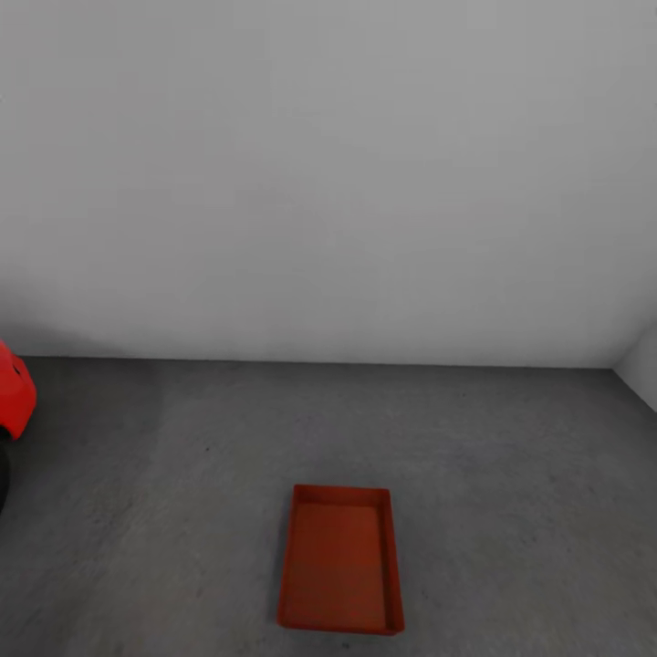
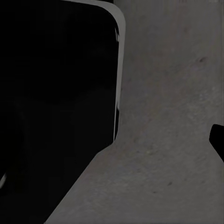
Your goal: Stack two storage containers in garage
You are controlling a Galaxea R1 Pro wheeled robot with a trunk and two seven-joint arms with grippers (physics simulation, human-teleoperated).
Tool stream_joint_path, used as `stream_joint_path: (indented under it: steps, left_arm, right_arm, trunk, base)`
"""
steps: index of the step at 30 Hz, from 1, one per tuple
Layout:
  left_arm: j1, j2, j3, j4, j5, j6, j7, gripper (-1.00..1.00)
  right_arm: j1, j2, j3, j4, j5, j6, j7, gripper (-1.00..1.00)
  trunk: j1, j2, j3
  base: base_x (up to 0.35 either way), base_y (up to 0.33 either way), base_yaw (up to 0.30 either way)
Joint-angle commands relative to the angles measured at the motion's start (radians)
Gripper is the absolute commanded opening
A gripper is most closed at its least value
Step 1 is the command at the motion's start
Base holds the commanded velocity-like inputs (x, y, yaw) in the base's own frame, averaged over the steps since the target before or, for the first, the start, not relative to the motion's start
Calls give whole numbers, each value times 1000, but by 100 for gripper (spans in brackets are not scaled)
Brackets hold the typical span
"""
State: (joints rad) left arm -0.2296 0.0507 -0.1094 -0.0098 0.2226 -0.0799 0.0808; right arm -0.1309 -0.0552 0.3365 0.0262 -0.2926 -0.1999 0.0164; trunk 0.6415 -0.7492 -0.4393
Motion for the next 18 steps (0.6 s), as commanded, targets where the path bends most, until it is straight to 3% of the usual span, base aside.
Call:
stream_joint_path:
  steps: [1,18]
  left_arm:
    - [0,0,-8,1,9,-3,2,100]
    - [0,0,-9,1,9,-3,2,100]
  right_arm:
    - [-1,1,9,3,-10,-6,1,100]
    - [-1,0,12,2,-8,-10,7,100]
  trunk:
    - [0,-1,1]
    - [0,-1,28]
  base:
    - [0,0,0]
    - [0,0,0]
